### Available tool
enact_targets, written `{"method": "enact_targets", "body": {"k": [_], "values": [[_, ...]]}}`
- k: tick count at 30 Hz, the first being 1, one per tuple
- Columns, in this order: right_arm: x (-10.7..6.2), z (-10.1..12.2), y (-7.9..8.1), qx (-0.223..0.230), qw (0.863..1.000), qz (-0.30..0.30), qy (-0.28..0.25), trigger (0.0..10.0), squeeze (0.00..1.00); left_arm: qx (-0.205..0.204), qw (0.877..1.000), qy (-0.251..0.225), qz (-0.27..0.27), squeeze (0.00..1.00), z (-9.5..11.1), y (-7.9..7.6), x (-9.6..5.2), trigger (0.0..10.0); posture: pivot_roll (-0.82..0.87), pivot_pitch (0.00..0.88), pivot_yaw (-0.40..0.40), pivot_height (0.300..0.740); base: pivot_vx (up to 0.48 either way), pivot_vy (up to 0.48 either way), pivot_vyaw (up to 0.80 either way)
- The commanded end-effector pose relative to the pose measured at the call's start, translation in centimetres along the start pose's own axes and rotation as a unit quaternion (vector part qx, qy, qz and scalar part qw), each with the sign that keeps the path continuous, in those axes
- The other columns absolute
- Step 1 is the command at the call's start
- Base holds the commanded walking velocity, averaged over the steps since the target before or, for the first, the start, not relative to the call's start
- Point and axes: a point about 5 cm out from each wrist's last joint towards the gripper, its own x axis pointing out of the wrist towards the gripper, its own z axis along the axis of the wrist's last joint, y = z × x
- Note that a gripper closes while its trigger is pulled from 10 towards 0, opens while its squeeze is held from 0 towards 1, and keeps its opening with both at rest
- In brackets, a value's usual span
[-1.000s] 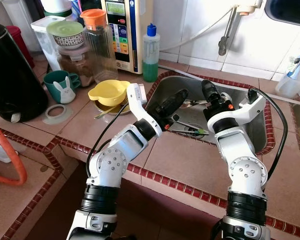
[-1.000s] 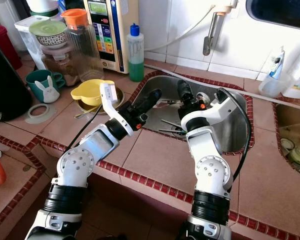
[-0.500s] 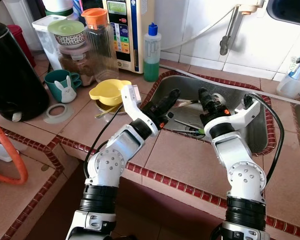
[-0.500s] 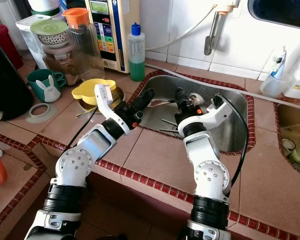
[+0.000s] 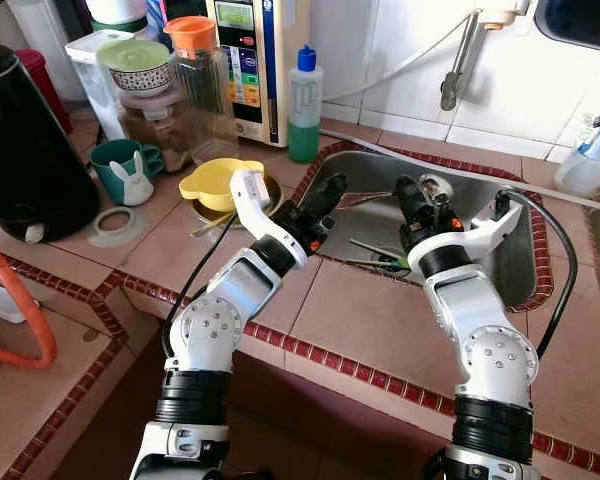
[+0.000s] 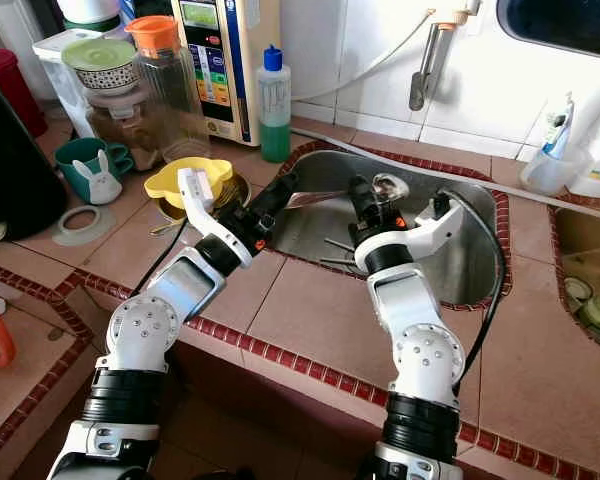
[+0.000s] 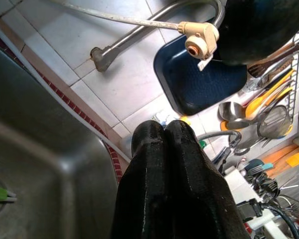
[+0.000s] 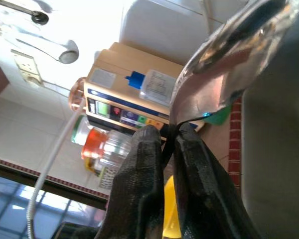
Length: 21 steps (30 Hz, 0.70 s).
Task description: Kitchen organization
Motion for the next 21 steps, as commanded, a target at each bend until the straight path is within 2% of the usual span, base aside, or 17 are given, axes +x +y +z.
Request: {"method": "enact_targets", "body": {"k": [1,8,9,10,11,12,13,14,15,16,21], "values": [[0.3,-1.7,1.1,0.040,0.999,0.024,0.005,0.0,0.00,-0.026,0.999,0.017,-0.014,0.00,-1.6,-1.3,1.3,0.0,0.10,0.038,0.039,0.740,0.000,0.000,0.00],[0.7,-1.6,1.4,0.043,0.999,0.034,0.003,0.0,0.00,-0.039,0.998,0.046,-0.027,0.00,-2.7,-1.6,1.1,0.0,0.10,0.036,0.035,0.740,0.000,0.000,0.00],[0.8,-1.5,1.4,0.042,0.998,0.035,0.002,0.0,0.00,-0.041,0.997,0.051,-0.028,0.00,-2.9,-1.6,1.0,1.8,0.10,0.035,0.035,0.740,0.000,0.000,0.00],[0.8,-1.5,1.4,0.042,0.999,0.035,0.002,0.0,0.00,-0.041,0.997,0.052,-0.028,0.00,-3.0,-1.6,1.0,1.8,0.10,0.035,0.034,0.740,0.000,0.000,0.00],[0.8,-1.5,1.5,0.042,0.999,0.035,0.002,0.0,0.00,-0.042,0.997,0.053,-0.027,0.00,-3.0,-1.6,1.0,4.4,0.10,0.035,0.034,0.740,0.000,0.000,0.00],[0.8,-1.5,1.5,0.041,0.998,0.036,0.001,0.0,0.00,-0.047,0.997,0.057,-0.030,0.00,-3.1,-1.6,1.0,6.0,0.10,0.035,0.034,0.740,0.000,0.000,0.00],[0.8,-1.4,1.5,0.040,0.999,0.037,0.000,0.0,0.00,-0.054,0.996,0.064,-0.032,0.00,-3.3,-1.6,1.0,8.7,0.09,0.034,0.034,0.740,0.000,0.000,0.00],[0.8,-1.4,1.5,0.038,0.999,0.037,0.000,0.0,0.00,-0.055,0.996,0.070,-0.032,0.27,-3.5,-1.6,1.0,10.0,0.09,0.033,0.034,0.740,0.000,0.000,0.00],[0.8,-1.4,1.4,0.036,0.999,0.037,0.001,0.0,0.00,-0.054,0.995,0.072,-0.032,0.82,-3.5,-1.5,1.0,10.0,0.09,0.033,0.034,0.740,0.000,0.000,0.00],[0.8,-1.4,1.4,0.036,0.999,0.037,0.001,0.0,0.00,-0.054,0.995,0.072,-0.032,1.00,-3.5,-1.5,1.0,10.0,0.09,0.033,0.034,0.740,0.000,0.000,0.00],[0.6,-1.2,1.2,0.007,1.000,0.026,-0.001,0.0,0.00,-0.040,0.995,0.085,-0.023,1.00,-3.6,-1.1,0.9,10.0,0.09,0.032,0.034,0.740,0.000,0.000,0.00]]}}
